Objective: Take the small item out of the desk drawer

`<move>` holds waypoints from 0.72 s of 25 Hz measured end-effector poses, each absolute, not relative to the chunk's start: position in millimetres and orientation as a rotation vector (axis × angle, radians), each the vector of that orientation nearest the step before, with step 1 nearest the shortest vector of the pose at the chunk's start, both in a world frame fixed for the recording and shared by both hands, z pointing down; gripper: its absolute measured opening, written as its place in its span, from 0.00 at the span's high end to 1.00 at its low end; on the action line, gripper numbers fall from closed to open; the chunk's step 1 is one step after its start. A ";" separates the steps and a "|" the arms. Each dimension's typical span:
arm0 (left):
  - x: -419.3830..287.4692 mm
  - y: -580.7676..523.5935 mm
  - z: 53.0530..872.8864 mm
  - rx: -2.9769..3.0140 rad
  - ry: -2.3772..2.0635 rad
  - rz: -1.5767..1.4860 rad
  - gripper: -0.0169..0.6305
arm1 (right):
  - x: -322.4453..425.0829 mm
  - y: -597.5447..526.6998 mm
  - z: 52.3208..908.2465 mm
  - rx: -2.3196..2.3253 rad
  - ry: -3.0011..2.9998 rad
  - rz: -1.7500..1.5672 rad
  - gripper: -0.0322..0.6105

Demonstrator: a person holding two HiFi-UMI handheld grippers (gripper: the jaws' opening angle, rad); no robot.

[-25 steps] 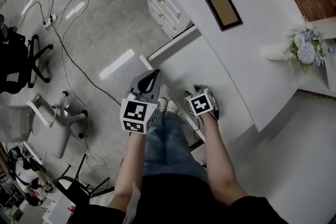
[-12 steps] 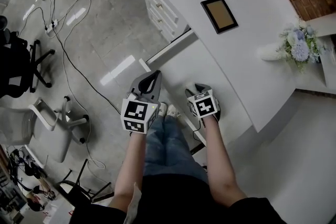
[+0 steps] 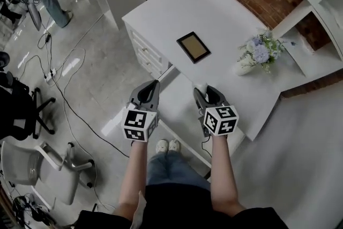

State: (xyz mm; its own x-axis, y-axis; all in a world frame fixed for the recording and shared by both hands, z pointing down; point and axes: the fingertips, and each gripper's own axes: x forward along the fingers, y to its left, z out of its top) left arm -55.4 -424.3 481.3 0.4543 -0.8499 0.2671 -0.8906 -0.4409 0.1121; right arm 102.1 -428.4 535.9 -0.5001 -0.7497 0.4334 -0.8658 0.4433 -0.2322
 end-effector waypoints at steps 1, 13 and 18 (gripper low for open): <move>-51.5 -426.4 470.0 2.493 -1.506 0.238 0.96 | 109.5 -429.9 516.8 1.453 -2.464 0.601 0.70; -17.3 -440.2 364.0 2.748 -1.510 0.084 0.96 | 165.5 -419.2 359.2 1.842 -2.775 0.203 0.69; -9.0 -437.8 353.3 2.782 -1.494 0.066 0.96 | 173.3 -409.0 348.6 1.883 -2.762 0.137 0.69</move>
